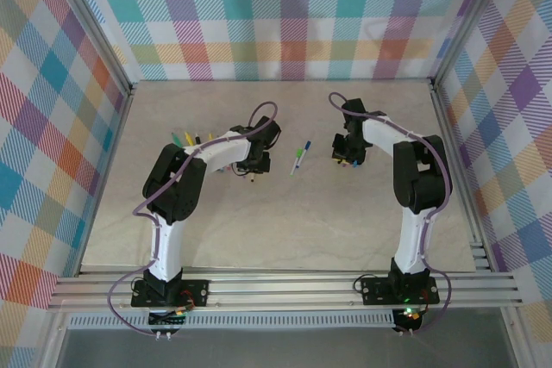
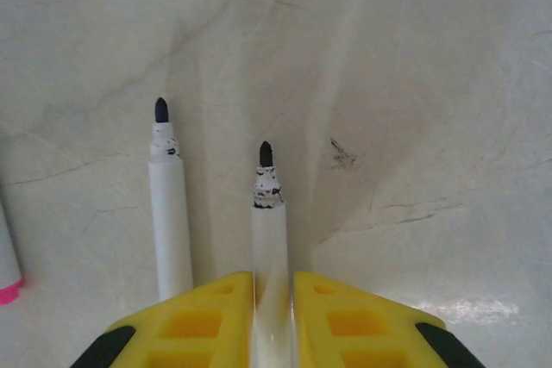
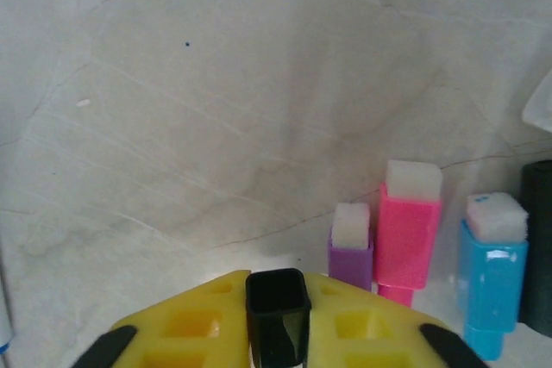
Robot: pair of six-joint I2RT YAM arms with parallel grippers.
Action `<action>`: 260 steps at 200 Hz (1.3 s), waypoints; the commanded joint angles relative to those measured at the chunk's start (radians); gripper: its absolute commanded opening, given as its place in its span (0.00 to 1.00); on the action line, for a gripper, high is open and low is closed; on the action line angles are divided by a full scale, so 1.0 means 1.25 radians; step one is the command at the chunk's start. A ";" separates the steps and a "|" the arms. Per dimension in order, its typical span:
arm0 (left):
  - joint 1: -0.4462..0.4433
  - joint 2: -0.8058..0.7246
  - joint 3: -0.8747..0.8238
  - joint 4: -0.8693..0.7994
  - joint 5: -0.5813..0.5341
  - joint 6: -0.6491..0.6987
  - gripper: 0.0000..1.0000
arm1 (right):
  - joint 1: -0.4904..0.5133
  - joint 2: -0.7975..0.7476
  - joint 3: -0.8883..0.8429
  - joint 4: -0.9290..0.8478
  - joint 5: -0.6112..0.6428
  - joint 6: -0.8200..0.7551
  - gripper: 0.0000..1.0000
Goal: Open the pen caps
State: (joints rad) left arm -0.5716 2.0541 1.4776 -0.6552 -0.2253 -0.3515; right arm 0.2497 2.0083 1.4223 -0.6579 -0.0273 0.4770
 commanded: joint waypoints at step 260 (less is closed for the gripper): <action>-0.089 -0.085 0.047 0.157 0.154 0.012 0.25 | 0.088 -0.292 -0.187 0.130 -0.136 0.044 0.38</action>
State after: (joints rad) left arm -0.6712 1.9194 1.5223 -0.5156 -0.0734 -0.3466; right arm 0.3550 1.7004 1.2091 -0.5343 -0.1699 0.5198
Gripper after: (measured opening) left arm 0.252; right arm 0.381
